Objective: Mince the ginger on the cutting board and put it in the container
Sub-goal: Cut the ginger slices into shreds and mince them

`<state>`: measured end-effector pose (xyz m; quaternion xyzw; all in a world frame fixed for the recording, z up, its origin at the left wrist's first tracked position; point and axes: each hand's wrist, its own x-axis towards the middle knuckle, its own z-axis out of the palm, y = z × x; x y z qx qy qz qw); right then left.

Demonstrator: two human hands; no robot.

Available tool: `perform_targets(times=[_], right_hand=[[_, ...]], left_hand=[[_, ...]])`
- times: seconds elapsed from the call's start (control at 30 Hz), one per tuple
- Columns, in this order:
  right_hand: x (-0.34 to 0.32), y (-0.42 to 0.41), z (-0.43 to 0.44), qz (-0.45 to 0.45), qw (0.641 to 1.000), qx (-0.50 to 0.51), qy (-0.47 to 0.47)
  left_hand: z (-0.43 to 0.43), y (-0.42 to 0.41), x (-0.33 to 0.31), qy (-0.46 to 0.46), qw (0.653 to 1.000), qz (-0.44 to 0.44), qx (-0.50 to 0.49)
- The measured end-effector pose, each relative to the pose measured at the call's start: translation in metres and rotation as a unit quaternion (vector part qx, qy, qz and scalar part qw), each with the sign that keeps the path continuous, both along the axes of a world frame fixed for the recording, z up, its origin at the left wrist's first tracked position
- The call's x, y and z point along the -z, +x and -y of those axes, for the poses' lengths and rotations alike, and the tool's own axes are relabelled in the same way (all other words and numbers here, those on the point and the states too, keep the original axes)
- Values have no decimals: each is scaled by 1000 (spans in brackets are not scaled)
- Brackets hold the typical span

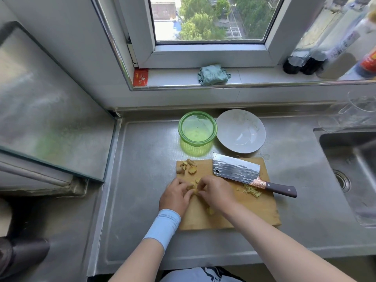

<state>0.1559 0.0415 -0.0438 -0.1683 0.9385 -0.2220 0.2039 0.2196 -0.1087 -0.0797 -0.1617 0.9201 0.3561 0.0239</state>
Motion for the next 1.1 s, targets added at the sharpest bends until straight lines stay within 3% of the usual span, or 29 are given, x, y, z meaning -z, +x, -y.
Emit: perform_targets(times=[0.23, 0.5, 0.6, 0.77, 0.93, 1.1], right_hand=[[-11, -12, -14, 165, 963, 166, -136], [-20, -7, -39, 229, 920, 255, -191], [-19, 6, -58, 235, 932, 223, -161], [-4, 25, -68, 228, 951, 174, -119], [0, 30, -66, 193, 960, 170, -107], [-1, 31, -59, 144, 978, 149, -29]], left_hand=[[2, -4, 2, -10, 999, -26, 24], [-2, -1, -7, -7, 1000, 3, -25], [-2, -2, -16, 33, 996, 20, -77], [-9, 10, -20, 129, 978, -39, -158], [-28, 22, -23, 150, 976, -23, -158], [-48, 35, -20, 176, 976, 12, -132]])
